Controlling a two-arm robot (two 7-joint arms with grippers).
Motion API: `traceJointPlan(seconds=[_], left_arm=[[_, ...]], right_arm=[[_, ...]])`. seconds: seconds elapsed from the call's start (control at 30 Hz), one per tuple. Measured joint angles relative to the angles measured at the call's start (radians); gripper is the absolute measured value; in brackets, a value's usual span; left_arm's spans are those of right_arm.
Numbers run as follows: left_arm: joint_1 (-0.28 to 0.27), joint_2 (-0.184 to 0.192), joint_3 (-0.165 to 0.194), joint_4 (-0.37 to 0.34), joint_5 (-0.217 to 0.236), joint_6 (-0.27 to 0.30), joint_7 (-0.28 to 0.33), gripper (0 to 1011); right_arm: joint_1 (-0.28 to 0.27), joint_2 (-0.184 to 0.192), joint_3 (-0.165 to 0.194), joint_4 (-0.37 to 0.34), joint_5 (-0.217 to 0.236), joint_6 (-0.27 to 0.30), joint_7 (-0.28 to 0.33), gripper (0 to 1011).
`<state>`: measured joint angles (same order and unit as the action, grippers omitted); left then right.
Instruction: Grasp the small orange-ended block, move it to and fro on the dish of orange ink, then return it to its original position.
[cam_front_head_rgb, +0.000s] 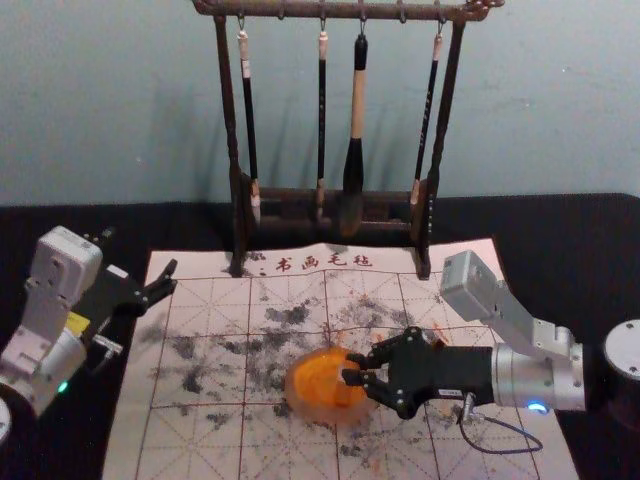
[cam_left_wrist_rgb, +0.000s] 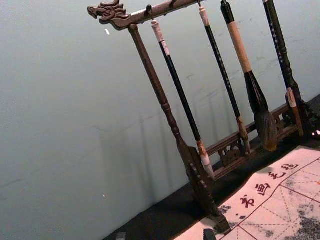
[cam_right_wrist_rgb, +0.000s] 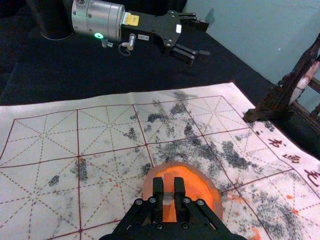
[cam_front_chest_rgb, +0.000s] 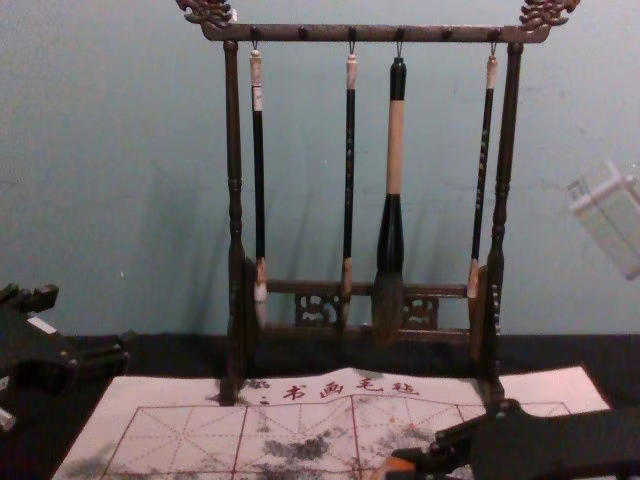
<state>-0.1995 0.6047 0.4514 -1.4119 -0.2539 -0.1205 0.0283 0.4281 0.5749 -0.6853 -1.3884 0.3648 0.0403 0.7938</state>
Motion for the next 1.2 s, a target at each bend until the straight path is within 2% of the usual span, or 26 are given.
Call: traceJointPlan(seconds=[0.4,0.77,1.0,1.2], left_arm=[[0.000,0.000,0.000,0.000,0.000,0.000,0.000,1001],[0.000,0.000,0.000,0.000,0.000,0.000,0.000,1001],[0.000,0.000,0.000,0.000,0.000,0.000,0.000,1001],[0.000,0.000,0.000,0.000,0.000,0.000,0.000,1002]], right_arm=[[0.035,-0.034,-0.017,0.048,-0.020,-0.001,-0.006,104],[0.056,-0.049,-0.016,0.081,-0.034,-0.003,-0.017,103],[0.060,-0.054,-0.009,0.095,-0.038,-0.004,-0.024,104],[0.051,-0.042,0.004,0.086,-0.038,-0.004,-0.029,104]])
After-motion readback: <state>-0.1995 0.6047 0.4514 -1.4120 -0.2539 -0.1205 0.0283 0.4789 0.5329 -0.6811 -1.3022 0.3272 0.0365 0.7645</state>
